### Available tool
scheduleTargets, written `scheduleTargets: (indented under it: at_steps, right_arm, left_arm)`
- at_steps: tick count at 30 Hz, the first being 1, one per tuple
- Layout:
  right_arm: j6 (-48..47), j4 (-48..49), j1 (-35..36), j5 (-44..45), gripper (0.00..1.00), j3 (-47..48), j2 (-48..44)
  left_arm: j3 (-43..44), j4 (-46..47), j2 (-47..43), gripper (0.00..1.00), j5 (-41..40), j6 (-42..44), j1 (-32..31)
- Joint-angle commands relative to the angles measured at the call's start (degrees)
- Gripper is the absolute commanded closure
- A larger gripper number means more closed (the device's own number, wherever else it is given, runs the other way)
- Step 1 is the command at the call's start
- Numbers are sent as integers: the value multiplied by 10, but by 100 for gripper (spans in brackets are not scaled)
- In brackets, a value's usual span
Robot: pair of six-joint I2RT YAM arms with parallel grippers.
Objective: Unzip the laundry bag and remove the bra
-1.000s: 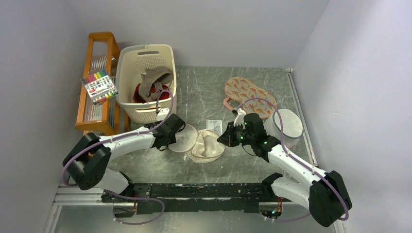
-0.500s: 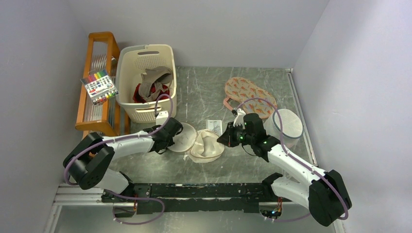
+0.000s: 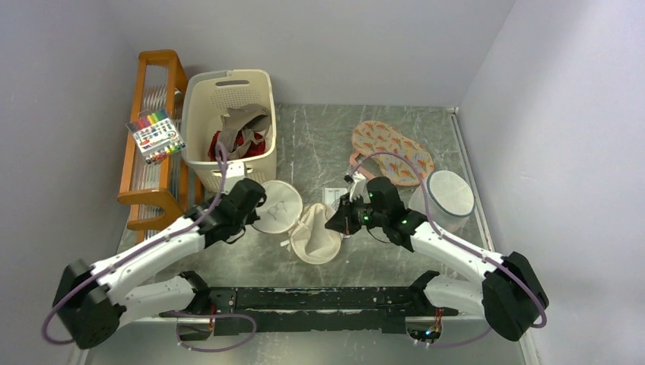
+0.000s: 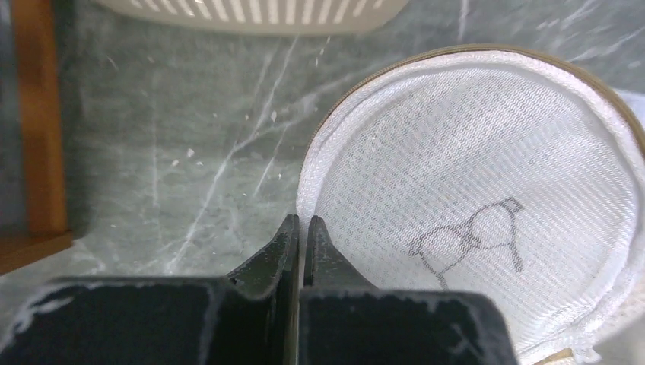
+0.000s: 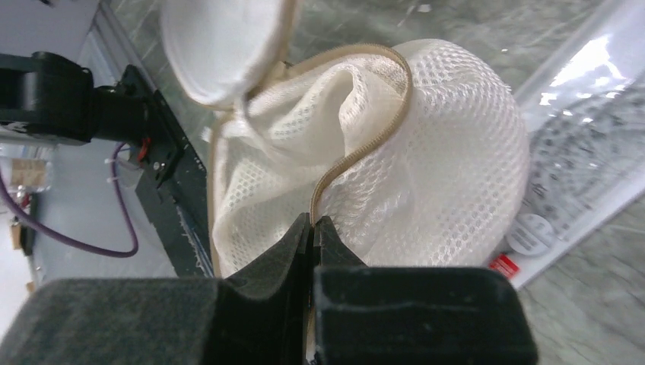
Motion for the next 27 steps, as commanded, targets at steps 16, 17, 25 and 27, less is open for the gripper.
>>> scheduleTargets:
  at_steps: [16,17,25,27]
  right_arm:
    - [154,191,22,-84,100,35,152]
    - [159,193,22,-90,100,39,167]
    - [149,165,22,-66,97,72,175]
    - [132,136,20,-50,95,85,170]
  left_arm:
    - [252,-217,-90,93,-84,181,-28]
    - [254,-216,-84,93,-96,189,-29]
    - [250,-116,-79,93,-67,339,-43]
    - [250,-98,-71,93,-52,365,-56]
